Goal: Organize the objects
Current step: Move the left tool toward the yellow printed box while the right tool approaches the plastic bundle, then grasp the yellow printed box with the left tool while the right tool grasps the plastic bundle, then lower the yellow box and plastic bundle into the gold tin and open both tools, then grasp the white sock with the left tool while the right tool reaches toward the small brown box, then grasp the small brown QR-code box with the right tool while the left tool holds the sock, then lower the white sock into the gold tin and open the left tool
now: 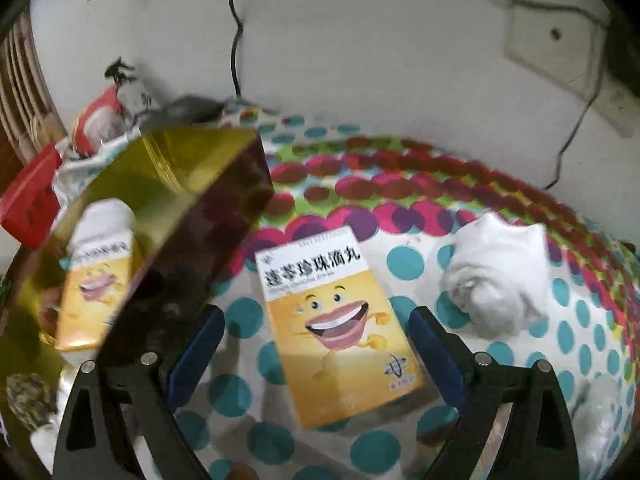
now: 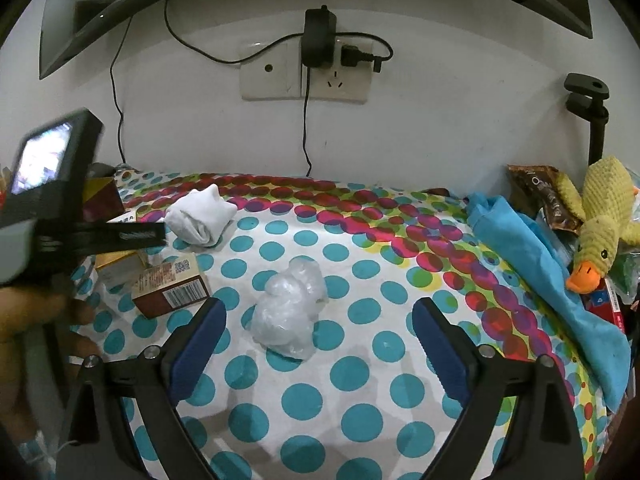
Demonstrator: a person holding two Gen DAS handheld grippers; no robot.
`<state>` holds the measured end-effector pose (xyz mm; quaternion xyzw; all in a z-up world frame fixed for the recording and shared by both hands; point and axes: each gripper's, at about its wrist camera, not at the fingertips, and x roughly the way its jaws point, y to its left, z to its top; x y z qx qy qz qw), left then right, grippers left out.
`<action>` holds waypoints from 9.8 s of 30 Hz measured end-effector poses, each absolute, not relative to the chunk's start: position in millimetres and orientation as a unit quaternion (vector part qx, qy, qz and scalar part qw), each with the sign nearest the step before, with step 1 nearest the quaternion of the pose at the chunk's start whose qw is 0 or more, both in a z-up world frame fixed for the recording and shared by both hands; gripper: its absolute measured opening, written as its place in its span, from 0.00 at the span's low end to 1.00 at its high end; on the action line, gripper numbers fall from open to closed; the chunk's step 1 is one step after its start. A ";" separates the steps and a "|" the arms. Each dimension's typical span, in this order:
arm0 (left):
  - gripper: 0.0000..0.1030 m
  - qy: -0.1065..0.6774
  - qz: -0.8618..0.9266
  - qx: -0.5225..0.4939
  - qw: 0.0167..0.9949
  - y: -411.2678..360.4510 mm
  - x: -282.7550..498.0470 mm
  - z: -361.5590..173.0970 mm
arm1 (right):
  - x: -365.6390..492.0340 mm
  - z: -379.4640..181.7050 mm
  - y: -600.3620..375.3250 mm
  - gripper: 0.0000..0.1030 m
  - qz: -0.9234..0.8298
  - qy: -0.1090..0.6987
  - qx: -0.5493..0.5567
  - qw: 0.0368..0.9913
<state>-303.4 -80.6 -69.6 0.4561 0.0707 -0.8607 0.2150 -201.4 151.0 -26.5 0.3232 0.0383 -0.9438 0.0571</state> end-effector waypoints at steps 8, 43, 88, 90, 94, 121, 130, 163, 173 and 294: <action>0.63 0.058 -0.877 0.436 0.192 -71.1 -304.8 -69.7 | -209.9 -32.6 154.5 0.93 -0.935 0.028 0.348 0.054; 0.50 0.039 -0.937 0.342 0.063 -94.0 -103.0 -19.3 | -229.5 -46.9 141.2 0.93 -0.915 0.049 0.395 0.071; 0.81 0.114 -0.915 0.336 0.193 -241.7 -113.6 -2.1 | -192.3 -56.8 31.3 0.27 -0.903 0.314 0.273 0.110; 0.81 0.110 -0.917 0.333 0.192 -238.6 -113.1 0.9 | -191.3 -57.0 30.5 0.27 -0.902 0.315 0.273 0.113; 0.81 0.108 -0.918 0.334 0.185 -233.8 -111.8 2.8 | -190.2 -54.1 32.9 0.27 -0.906 0.299 0.277 0.115; 0.81 0.139 -0.910 0.348 0.178 -250.4 -94.7 -3.4 | -186.9 14.3 -101.7 0.27 -0.913 0.268 0.227 0.206; 0.81 0.164 -0.908 0.345 0.173 -264.3 -95.5 -3.8 | -201.0 33.2 -164.7 0.27 -0.904 0.270 0.216 0.250; 0.81 0.151 -0.930 0.298 0.153 -238.9 -83.3 28.6 | -194.0 89.0 -118.2 0.93 -0.935 0.179 0.169 0.257; 0.81 0.101 -0.948 0.283 0.102 -170.1 -74.7 36.4 | -174.7 43.2 44.7 0.95 -0.954 0.150 0.218 0.144; 0.37 0.080 -0.921 0.348 0.155 -213.0 -113.0 17.8 | -213.2 -39.4 47.1 0.58 -0.909 0.162 0.325 0.206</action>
